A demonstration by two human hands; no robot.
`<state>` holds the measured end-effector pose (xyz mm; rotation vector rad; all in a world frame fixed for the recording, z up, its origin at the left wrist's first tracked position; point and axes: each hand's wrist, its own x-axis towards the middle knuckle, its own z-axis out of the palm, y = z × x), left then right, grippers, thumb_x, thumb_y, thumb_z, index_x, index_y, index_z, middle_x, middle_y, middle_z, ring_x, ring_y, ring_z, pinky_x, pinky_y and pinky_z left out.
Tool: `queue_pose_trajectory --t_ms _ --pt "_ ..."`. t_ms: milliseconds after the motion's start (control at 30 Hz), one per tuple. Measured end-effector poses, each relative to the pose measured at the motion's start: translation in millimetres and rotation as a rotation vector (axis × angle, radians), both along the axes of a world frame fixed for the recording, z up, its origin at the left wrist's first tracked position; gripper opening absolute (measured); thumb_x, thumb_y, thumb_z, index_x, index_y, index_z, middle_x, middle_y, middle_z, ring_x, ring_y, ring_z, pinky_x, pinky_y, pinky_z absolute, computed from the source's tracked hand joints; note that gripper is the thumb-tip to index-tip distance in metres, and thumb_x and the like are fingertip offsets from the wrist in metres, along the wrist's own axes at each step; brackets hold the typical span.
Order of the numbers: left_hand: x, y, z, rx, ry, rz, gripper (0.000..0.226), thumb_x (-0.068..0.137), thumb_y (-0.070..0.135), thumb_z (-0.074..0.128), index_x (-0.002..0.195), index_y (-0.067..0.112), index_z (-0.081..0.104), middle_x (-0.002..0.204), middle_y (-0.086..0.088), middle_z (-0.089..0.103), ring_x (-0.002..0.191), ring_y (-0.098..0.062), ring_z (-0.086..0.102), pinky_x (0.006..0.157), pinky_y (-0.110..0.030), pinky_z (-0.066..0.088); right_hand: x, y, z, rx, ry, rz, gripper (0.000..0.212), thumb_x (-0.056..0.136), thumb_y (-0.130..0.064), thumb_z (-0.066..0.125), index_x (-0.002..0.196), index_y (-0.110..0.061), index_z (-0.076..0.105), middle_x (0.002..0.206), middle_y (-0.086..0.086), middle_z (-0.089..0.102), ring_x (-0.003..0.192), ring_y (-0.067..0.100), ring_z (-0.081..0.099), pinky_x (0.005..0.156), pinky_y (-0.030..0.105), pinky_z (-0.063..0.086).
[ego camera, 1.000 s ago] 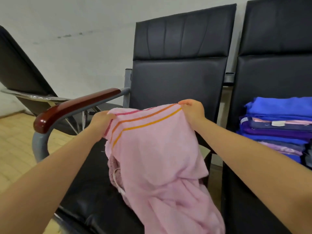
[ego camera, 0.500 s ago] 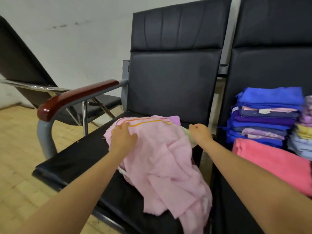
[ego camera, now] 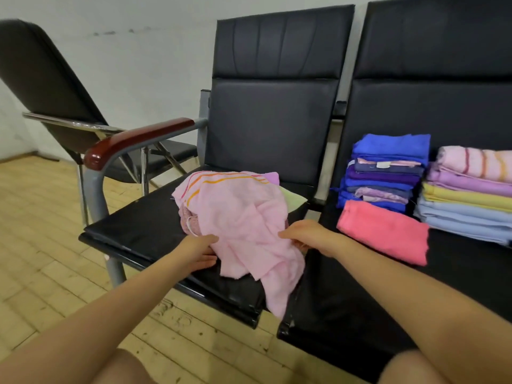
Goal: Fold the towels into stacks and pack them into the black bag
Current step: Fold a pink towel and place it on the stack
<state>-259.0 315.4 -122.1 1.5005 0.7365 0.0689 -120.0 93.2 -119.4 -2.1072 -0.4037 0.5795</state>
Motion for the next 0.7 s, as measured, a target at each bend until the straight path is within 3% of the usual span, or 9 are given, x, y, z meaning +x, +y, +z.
queue_pose_trajectory --t_ms 100,167,233,300,400,467,567,633,700 --pt "-6 -8 3 0.077 0.084 -0.139 0.029 0.092 0.026 0.062 0.111 0.004 0.058 0.088 -0.012 0.063 0.075 -0.020 0.059 0.062 -0.023 0.053 -14 2 -9 -0.039 -0.145 0.029 0.036 0.086 -0.026 0.069 0.097 0.007 0.062 0.078 0.012 0.050 0.069 0.020 0.046 0.055 0.026 0.036" --pt "-4 -14 2 0.180 0.108 -0.173 0.031 0.091 0.028 0.063 0.113 0.007 0.060 0.091 -0.009 0.066 0.077 -0.018 0.059 0.063 -0.024 0.050 -18 5 -10 -0.022 -0.167 -0.003 0.042 0.086 -0.025 0.069 0.110 0.007 0.058 0.078 0.007 0.051 0.070 0.018 0.049 0.053 0.024 0.038" --pt "-2 -20 1 0.211 0.084 -0.154 0.027 0.092 0.022 0.060 0.115 0.008 0.060 0.104 -0.011 0.066 0.088 -0.021 0.061 0.067 -0.025 0.049 -18 8 -10 -0.016 -0.156 0.003 0.034 0.086 -0.022 0.068 0.104 0.006 0.061 0.078 0.008 0.050 0.067 0.017 0.048 0.051 0.024 0.038" --pt "-1 -25 1 0.084 -0.013 -0.062 0.027 0.094 0.014 0.052 0.120 0.007 0.055 0.118 -0.014 0.062 0.099 -0.026 0.059 0.069 -0.028 0.051 -19 10 -8 -0.003 -0.134 0.019 0.018 0.085 -0.019 0.067 0.084 -0.002 0.062 0.075 0.010 0.045 0.065 0.016 0.043 0.054 0.026 0.034" --pt "-4 -26 18 -0.218 -0.261 0.137 0.024 0.097 0.014 0.039 0.118 0.014 0.050 0.107 -0.008 0.062 0.094 -0.024 0.059 0.075 -0.038 0.051 -21 16 3 0.169 -0.026 -0.065 0.017 0.083 -0.017 0.062 0.069 -0.014 0.054 0.076 0.008 0.052 0.072 0.018 0.049 0.062 0.028 0.037" --pt "-2 -18 34 -0.372 -0.410 0.246 0.026 0.095 0.015 0.038 0.114 0.020 0.055 0.109 -0.004 0.062 0.095 -0.022 0.059 0.075 -0.039 0.050 -21 24 19 0.341 0.057 -0.207 0.007 0.081 -0.019 0.058 0.078 -0.014 0.062 0.091 0.008 0.063 0.084 0.022 0.056 0.070 0.029 0.041" --pt "-5 -2 57 -0.470 -0.561 0.290 0.042 0.086 0.016 0.042 0.127 0.017 0.053 0.119 -0.005 0.060 0.100 -0.022 0.058 0.078 -0.036 0.049 -14 36 40 0.686 0.235 -0.190 0.023 0.083 -0.021 0.056 0.103 -0.015 0.067 0.113 0.010 0.067 0.101 0.023 0.061 0.081 0.031 0.047" --pt "-5 2 66 -0.415 -0.592 0.286 0.023 0.081 0.018 0.045 0.100 0.018 0.058 0.106 -0.006 0.061 0.101 -0.021 0.056 0.087 -0.037 0.047 -12 42 49 0.809 0.247 -0.090 0.019 0.092 -0.017 0.052 0.105 -0.014 0.066 0.110 0.006 0.068 0.102 0.019 0.063 0.086 0.029 0.049" --pt "-3 4 66 -0.349 -0.541 0.376 0.007 0.082 0.014 0.046 0.079 0.017 0.052 0.082 -0.004 0.059 0.080 -0.018 0.056 0.080 -0.031 0.047 -13 48 49 0.769 0.201 -0.039 0.015 0.093 -0.021 0.053 0.098 -0.018 0.067 0.101 0.000 0.069 0.093 0.014 0.064 0.085 0.028 0.049"
